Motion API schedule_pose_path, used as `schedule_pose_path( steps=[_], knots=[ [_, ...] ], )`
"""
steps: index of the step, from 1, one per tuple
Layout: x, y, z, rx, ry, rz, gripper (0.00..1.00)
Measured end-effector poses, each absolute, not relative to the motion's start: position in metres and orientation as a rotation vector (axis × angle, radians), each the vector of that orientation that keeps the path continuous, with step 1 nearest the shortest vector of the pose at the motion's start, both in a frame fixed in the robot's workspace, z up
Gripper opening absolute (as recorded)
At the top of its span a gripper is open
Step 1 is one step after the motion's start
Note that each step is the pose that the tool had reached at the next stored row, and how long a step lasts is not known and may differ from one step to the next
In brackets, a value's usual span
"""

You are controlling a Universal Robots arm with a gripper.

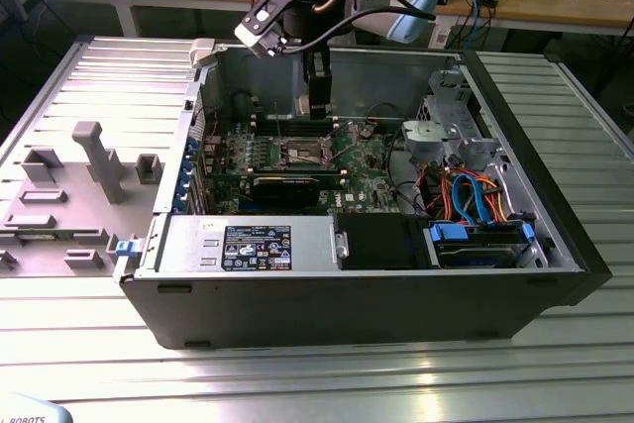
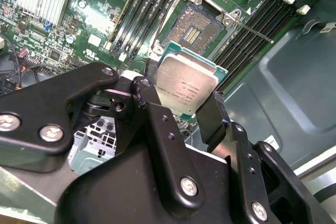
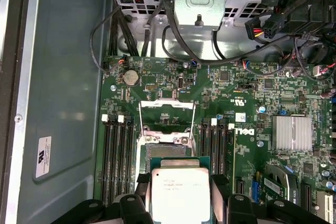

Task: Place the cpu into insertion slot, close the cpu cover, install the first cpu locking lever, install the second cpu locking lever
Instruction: 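Place the cpu into insertion slot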

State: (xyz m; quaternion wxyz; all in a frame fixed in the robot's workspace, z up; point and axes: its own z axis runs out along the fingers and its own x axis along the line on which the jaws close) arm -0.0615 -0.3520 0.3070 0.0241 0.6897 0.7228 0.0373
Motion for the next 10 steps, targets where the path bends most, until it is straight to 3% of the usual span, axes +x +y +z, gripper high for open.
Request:
schedule_pose_path(
  steps=[10],
  knots=[
    [-0.063, -0.351, 0.29, 2.134, 2.236, 0.117, 0.54]
  ],
)
